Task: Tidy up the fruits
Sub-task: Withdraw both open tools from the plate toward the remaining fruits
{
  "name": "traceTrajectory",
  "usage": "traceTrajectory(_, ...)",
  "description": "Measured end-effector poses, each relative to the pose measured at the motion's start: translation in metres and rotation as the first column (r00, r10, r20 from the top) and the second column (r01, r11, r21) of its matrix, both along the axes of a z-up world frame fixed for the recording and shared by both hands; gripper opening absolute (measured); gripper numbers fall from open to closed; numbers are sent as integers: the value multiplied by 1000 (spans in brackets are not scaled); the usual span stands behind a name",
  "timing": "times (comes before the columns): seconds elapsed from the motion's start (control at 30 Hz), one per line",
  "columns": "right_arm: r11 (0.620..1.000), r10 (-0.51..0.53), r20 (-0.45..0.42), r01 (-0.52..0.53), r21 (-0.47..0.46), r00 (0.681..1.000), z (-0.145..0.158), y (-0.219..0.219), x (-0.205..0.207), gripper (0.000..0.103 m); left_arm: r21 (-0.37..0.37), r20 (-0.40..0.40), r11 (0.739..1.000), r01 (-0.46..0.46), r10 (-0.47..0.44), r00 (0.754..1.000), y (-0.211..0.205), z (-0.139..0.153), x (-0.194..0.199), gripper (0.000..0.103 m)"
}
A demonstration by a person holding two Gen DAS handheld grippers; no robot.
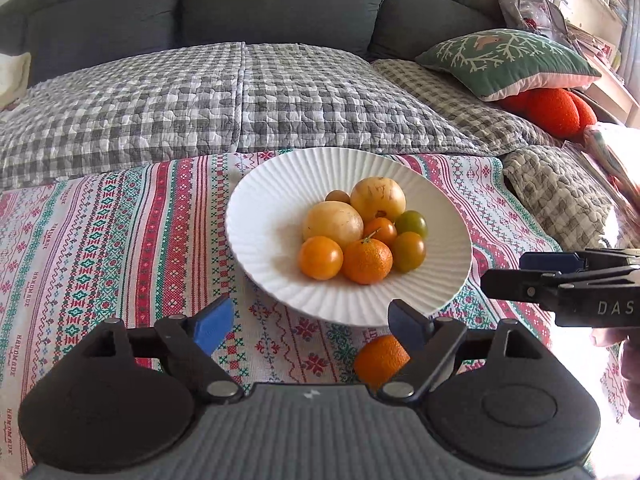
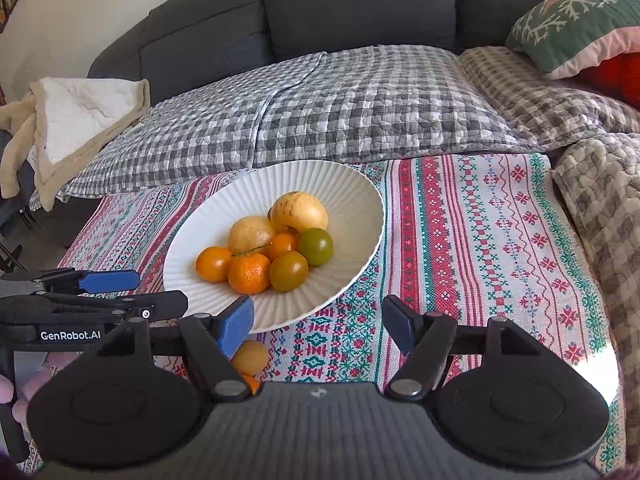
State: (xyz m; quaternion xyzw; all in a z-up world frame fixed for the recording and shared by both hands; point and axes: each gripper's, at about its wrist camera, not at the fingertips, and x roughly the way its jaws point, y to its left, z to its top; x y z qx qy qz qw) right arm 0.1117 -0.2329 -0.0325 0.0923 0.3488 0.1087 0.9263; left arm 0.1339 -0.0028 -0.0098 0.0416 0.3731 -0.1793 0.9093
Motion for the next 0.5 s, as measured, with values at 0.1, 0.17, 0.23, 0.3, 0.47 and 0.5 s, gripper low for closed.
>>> traceTrajectory(0.1,1000,-13,-15,13,0,1000,-2,-2,-10,77,29,-3,999,17,-17,1000,1,-4,-14,76)
traceTrajectory(0.17,1000,-4,-30,4,-8,1000,-2,0,-15,79,27,-20,999,24,-23,1000,2,-8,-24,78)
traceTrajectory(0.23,999,23,-17,-24,-39,1000,0,5,-21,85,23,-25,999,31,-30,999,3,-12,-33,80)
traceTrajectory(0.3,997,35,1,-35,-65,999,0,8,-27,88,27,-17,999,40,-40,999,3,-17,-44,84)
traceTrajectory(0.47,999,30,1,-30,-42,1000,0,7,-37,90,60,-5,995,83,-83,997,5,-23,-58,84)
traceTrajectory(0.5,999,30,4,-30,-36,1000,0,8,-39,92,58,1,995,84,-85,996,8,-22,-60,85)
